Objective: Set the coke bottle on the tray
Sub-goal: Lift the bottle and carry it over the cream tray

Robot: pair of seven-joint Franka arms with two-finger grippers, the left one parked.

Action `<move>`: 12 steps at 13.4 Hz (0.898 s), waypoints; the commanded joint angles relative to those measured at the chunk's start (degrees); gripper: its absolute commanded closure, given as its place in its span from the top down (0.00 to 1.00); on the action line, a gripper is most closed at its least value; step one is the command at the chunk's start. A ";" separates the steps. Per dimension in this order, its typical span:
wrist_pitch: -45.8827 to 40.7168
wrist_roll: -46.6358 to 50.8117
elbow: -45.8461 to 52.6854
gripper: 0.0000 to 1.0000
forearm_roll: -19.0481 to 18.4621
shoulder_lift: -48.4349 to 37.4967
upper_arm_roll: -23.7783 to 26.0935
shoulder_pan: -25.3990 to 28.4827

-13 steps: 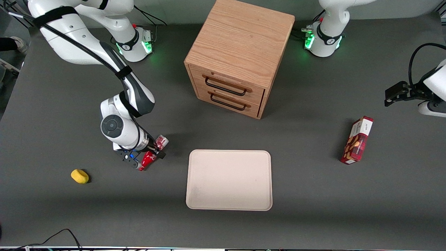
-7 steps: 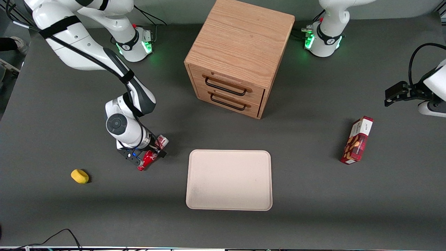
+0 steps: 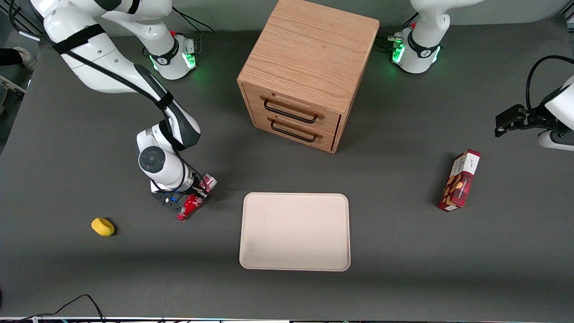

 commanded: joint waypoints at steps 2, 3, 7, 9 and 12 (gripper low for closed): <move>-7.79 -0.87 0.97 0.00 -1.60 -6.65 0.84 -0.22; -11.04 -2.71 1.49 0.00 -1.52 -9.02 0.93 -0.21; -26.41 -11.59 6.41 0.00 -0.81 -16.07 2.59 -0.21; -34.75 -14.15 12.89 0.00 -0.72 -16.61 5.05 -0.21; -46.19 -20.90 28.87 0.00 3.21 -11.36 9.62 0.31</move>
